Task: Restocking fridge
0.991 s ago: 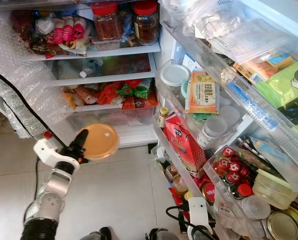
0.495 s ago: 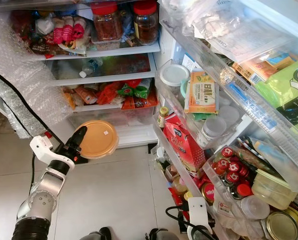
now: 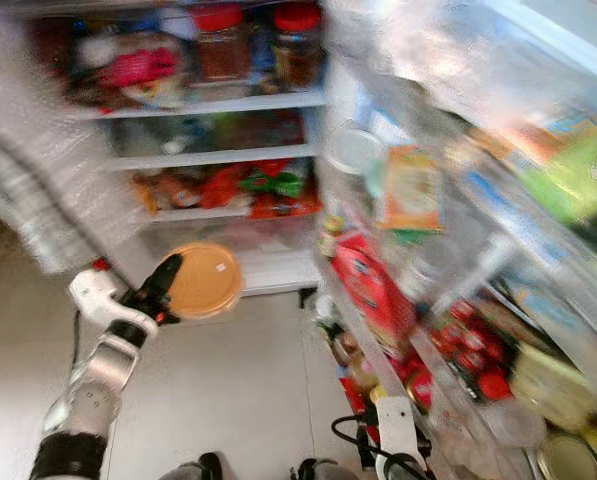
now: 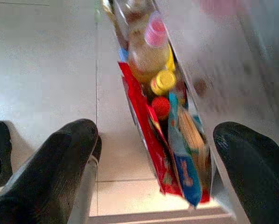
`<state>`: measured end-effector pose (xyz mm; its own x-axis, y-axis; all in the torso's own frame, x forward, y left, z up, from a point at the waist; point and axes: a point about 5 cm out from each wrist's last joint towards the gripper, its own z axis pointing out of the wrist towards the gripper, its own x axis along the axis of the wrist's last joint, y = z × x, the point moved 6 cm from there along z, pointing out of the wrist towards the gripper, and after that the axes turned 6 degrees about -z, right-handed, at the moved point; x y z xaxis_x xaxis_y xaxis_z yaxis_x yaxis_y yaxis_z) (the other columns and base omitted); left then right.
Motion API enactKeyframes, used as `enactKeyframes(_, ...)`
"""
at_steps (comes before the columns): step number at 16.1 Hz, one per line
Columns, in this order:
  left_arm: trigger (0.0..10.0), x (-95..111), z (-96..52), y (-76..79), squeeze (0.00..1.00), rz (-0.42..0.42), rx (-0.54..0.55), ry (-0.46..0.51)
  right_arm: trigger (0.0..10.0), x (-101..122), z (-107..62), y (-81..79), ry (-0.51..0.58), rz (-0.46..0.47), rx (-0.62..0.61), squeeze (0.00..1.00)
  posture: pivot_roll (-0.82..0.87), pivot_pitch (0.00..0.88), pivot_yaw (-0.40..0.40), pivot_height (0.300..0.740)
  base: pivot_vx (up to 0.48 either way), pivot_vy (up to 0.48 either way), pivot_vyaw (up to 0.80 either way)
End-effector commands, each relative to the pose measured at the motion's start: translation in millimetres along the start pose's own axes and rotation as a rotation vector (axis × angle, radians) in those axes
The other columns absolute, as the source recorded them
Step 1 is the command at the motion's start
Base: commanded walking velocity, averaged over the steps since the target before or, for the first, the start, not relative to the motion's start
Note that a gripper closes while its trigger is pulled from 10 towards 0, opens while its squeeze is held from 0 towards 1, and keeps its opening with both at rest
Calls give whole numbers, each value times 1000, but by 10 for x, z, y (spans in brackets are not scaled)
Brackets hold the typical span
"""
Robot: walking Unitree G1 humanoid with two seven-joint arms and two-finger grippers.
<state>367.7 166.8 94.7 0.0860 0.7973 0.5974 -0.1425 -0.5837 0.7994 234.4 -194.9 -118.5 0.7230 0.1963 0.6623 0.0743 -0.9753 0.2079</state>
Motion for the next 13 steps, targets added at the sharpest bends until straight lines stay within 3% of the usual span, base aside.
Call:
enactKeyframes(1, 10000, -3, -37, -71, 0, 20, 21, -5, 10000, -89, -17, -24, -31, 12, 7, 0, -98, 201, -10, 740, 0, 0, 0)
enactKeyframes(8, 10000, 1, 3, -21, 0, 29, 10, -4, 10000, -91, -18, -15, -30, 23, 5, 0, -99, 214, -8, 740, 132, 0, 0)
enactKeyframes(13, 10000, -24, 14, -2, 0, 26, 7, -8, 10000, -105, -19, -2, -37, 18, 3, 0, -100, 220, -9, 740, 282, 0, 0)
